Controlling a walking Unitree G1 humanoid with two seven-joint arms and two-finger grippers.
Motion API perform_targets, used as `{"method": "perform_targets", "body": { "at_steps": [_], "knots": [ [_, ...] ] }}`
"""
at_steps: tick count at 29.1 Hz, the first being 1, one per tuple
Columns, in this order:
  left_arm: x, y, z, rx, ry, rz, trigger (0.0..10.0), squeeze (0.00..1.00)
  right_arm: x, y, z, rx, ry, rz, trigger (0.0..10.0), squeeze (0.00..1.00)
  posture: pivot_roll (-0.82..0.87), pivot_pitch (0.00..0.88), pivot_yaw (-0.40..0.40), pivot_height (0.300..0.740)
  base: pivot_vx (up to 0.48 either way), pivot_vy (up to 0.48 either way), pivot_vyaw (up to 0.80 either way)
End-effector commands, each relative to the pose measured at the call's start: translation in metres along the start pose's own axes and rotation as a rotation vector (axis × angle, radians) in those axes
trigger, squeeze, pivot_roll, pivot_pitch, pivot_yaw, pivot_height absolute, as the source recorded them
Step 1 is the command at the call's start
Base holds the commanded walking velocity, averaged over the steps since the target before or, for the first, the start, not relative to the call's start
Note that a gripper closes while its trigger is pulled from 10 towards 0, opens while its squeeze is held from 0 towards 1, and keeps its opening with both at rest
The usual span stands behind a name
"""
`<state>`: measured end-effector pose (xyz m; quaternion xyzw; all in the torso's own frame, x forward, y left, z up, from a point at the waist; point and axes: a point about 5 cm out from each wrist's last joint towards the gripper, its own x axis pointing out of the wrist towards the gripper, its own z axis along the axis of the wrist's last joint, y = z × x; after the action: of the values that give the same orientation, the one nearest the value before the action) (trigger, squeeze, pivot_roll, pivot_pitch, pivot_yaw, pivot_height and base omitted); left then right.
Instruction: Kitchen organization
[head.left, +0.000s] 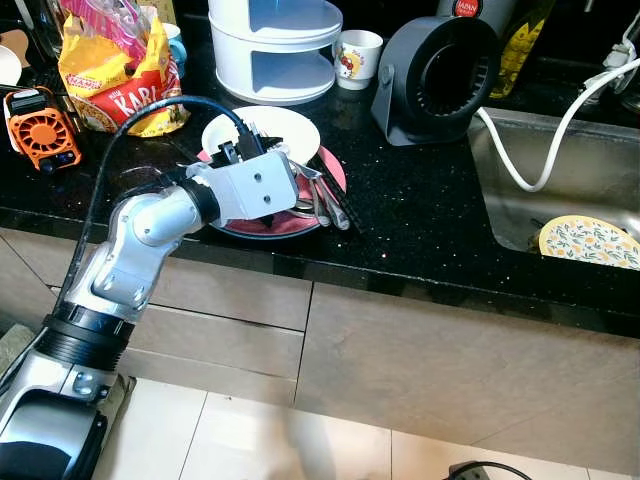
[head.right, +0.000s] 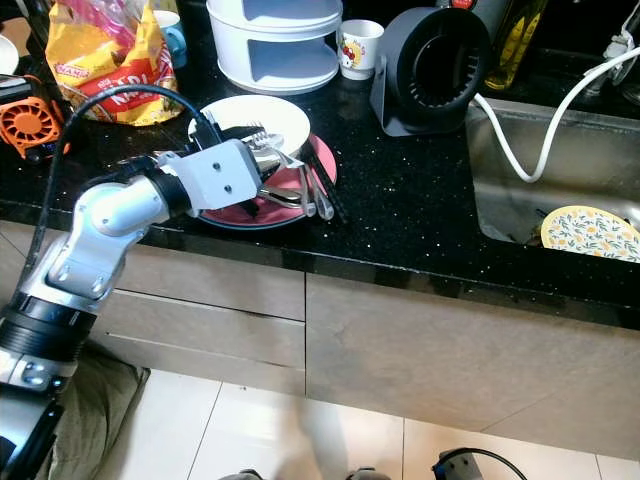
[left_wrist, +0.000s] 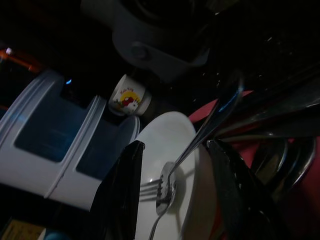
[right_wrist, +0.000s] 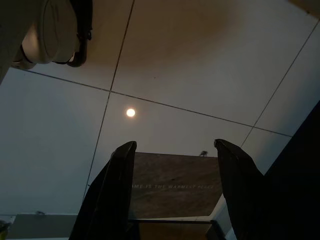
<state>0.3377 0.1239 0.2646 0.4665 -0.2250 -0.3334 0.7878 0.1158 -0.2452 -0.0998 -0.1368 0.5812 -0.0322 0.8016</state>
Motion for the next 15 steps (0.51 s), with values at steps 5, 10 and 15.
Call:
{"method": "perform_targets", "body": {
  "at_steps": [5,10,15],
  "knots": [
    [0.007,-0.008,0.005,0.0,-0.055,-0.036,10.0,0.0,0.0,0.002,-0.006,0.022,0.012,0.0,10.0,0.0,-0.01,0.142,-0.013,0.74,0.0,0.0,0.0],
    [0.012,-0.014,0.007,0.002,-0.089,-0.056,10.0,0.0,0.0,0.001,-0.005,0.026,0.006,-0.004,10.0,0.0,-0.02,0.144,-0.011,0.74,0.0,0.0,0.0],
    [0.017,-0.014,0.009,0.008,-0.113,-0.065,6.5,0.0,0.0,0.001,-0.007,0.034,0.007,-0.007,10.0,0.0,-0.03,0.146,-0.008,0.74,0.0,0.0,0.0]
  ]
}}
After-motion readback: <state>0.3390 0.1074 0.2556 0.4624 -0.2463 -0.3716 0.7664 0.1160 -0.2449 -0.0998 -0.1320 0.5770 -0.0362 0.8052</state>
